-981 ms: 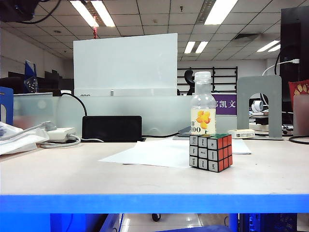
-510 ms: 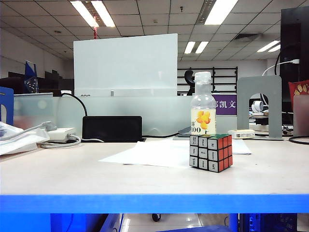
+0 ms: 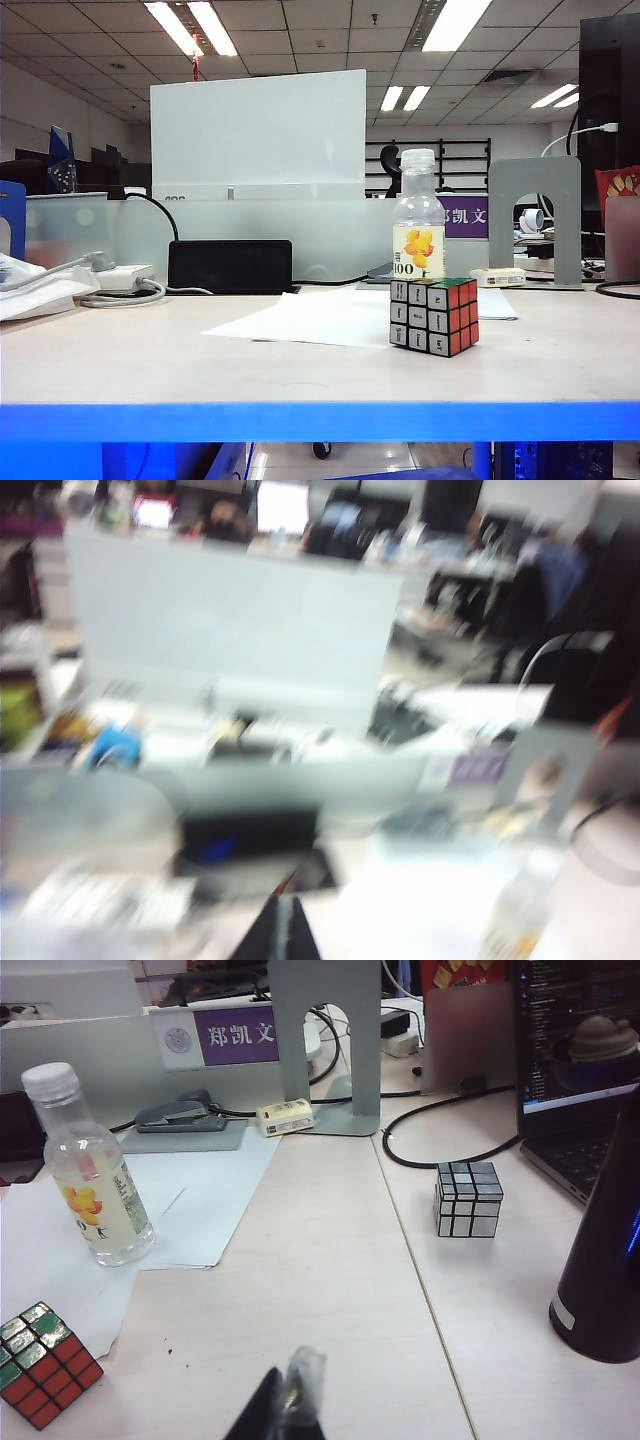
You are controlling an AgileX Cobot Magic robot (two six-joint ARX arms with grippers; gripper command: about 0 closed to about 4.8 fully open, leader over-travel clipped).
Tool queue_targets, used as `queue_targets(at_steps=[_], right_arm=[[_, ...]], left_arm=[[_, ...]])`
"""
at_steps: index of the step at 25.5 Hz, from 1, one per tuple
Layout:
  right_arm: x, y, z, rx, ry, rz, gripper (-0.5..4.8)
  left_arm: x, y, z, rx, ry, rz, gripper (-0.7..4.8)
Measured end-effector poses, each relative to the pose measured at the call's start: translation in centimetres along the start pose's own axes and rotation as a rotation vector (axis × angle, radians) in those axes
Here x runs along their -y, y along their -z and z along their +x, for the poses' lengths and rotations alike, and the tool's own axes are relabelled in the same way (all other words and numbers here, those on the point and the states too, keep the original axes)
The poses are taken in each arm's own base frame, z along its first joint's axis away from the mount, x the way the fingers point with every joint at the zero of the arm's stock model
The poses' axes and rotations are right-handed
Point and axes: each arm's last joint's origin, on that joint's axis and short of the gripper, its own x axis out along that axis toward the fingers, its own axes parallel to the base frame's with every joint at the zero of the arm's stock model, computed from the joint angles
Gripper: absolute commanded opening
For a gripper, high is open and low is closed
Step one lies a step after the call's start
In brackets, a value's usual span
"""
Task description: Rotate the Rubik's Cube so that the bottom side is facing up.
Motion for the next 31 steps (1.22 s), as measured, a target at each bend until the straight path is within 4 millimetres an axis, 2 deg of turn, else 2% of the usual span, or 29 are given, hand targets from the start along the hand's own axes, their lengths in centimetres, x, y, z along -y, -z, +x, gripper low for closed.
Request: queue_targets(at_steps=[5, 9, 13, 20, 23, 27, 31], right_arm=[[0.0, 0.0, -0.1, -0.002, -0.029, 0.021, -0.06], [0.0, 0.1, -0.1, -0.002, -0.036, 0.024, -0.06], [0.0, 0.1, -0.1, -0.001, -0.036, 0.024, -0.06], [0.0, 0.1, -0.1, -0.001, -0.036, 0.024, -0.06], [0.0, 0.1, -0.1, -0.001, -0.037, 0.024, -0.06], [0.0, 0.1, -0.1, -0.001, -0.037, 0.024, -0.06], [0.0, 0.1, -0.1, -0.002, -0.036, 0.024, -0.06]], left_arm=[[1.5, 3.2, -4.2, -0.085, -0.135, 0.011, -0.06], [2.3, 6.4, -7.1, -0.076, -0.221, 0.046, -0.06], [3.2, 9.6, -9.5, -0.003, -0.211, 0.051, -0.06], [3.0, 16.3, -10.1, -0.042, -0.208, 0.011, -0.06], [2.9, 18.3, -10.0, -0.041, -0.201, -0.031, -0.06], [2.9, 19.5, -10.1, -0.004, -0.198, -0.048, -0.06], [2.9, 19.0, -10.1, 0.054, -0.193, -0.031, -0.06]])
